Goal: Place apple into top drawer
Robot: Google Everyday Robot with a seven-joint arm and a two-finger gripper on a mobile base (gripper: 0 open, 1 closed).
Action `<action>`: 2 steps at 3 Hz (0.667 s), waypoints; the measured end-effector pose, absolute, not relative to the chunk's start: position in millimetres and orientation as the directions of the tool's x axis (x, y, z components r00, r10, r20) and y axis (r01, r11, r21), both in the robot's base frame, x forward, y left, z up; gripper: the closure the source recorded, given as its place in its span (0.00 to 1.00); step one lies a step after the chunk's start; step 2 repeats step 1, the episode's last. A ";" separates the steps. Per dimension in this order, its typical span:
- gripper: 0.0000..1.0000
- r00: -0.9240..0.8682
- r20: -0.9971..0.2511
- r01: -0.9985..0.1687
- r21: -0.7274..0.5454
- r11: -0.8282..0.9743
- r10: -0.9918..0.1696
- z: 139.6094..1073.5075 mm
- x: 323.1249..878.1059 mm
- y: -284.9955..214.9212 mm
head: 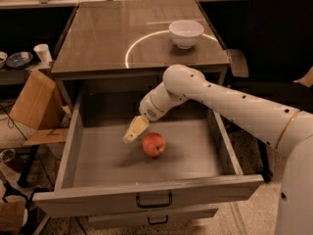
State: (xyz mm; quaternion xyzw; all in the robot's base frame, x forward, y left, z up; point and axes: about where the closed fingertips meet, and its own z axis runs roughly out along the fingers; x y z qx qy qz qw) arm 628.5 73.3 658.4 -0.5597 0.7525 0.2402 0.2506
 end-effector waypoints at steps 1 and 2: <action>0.00 -0.248 -0.646 -0.963 0.081 0.258 -0.722 658.4 628.5 73.3; 0.00 -0.248 -0.646 -0.963 0.081 0.258 -0.722 658.4 628.5 73.3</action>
Offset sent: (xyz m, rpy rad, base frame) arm 0.0000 0.0000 0.0000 0.0000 0.0000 0.0000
